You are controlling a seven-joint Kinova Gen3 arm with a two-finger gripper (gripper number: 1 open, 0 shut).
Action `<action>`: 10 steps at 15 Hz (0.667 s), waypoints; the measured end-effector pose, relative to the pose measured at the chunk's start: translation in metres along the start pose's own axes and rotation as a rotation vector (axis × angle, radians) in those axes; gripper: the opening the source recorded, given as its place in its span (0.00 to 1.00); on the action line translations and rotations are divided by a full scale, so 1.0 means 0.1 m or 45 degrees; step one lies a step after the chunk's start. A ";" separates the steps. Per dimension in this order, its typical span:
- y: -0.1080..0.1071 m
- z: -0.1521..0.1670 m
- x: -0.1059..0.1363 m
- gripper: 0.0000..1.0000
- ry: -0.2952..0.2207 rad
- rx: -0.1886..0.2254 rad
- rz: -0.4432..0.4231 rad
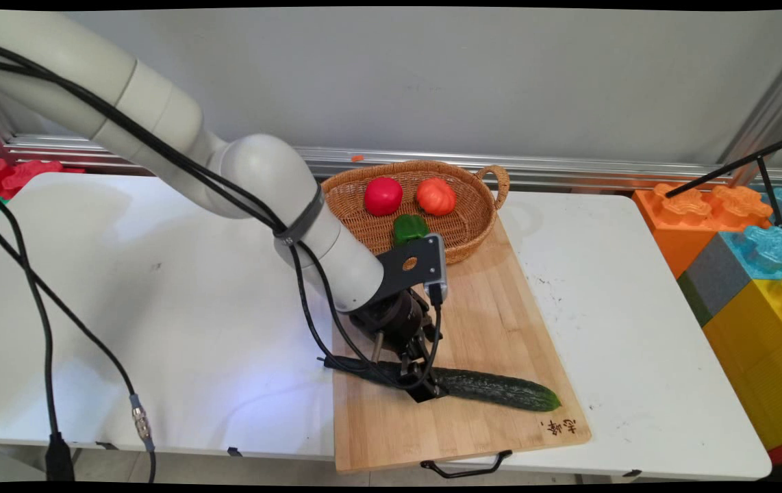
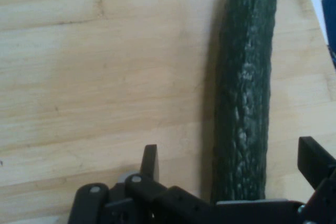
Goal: Pick up the cucumber from the cutting board, then place the picked object in the vegetable basket
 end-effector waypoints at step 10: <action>-0.03 0.07 -0.09 0.00 -0.002 0.002 0.046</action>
